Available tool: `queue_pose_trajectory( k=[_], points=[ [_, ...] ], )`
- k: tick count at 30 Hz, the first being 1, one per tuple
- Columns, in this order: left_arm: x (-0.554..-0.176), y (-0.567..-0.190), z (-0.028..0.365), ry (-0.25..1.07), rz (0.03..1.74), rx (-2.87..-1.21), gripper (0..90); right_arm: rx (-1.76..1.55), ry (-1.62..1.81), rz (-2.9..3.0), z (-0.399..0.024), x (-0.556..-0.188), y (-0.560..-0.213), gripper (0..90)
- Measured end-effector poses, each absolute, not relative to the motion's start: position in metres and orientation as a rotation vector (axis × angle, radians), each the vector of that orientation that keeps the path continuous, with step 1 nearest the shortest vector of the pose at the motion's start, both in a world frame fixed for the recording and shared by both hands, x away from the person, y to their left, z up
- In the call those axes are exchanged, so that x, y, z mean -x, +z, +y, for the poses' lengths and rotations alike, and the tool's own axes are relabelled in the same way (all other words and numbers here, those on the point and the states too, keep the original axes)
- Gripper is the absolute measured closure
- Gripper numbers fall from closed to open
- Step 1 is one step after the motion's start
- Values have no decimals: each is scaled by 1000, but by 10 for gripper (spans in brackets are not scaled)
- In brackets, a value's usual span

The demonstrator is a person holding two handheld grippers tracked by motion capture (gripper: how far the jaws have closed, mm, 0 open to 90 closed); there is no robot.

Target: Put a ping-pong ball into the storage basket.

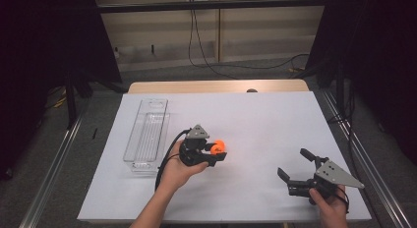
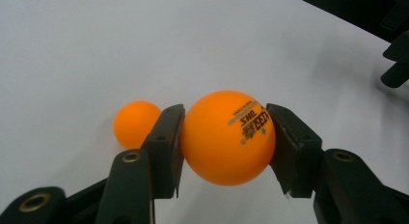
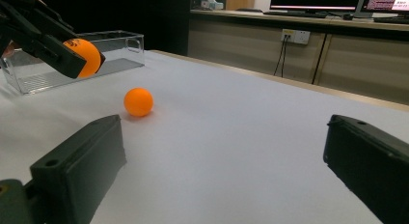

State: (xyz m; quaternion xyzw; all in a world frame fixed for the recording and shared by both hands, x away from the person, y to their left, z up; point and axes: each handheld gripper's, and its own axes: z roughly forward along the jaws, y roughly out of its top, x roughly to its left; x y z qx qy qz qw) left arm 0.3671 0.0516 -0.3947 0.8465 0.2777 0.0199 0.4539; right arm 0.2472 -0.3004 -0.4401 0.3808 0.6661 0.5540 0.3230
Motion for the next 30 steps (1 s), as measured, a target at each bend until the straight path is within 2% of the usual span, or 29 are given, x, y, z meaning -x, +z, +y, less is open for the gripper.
queue_pose_trajectory(
  k=[30],
  points=[
    [-373,-387,66,94,725,-2086,507,-1001,1455,1749,-300,-247,-440,5]
  ],
)
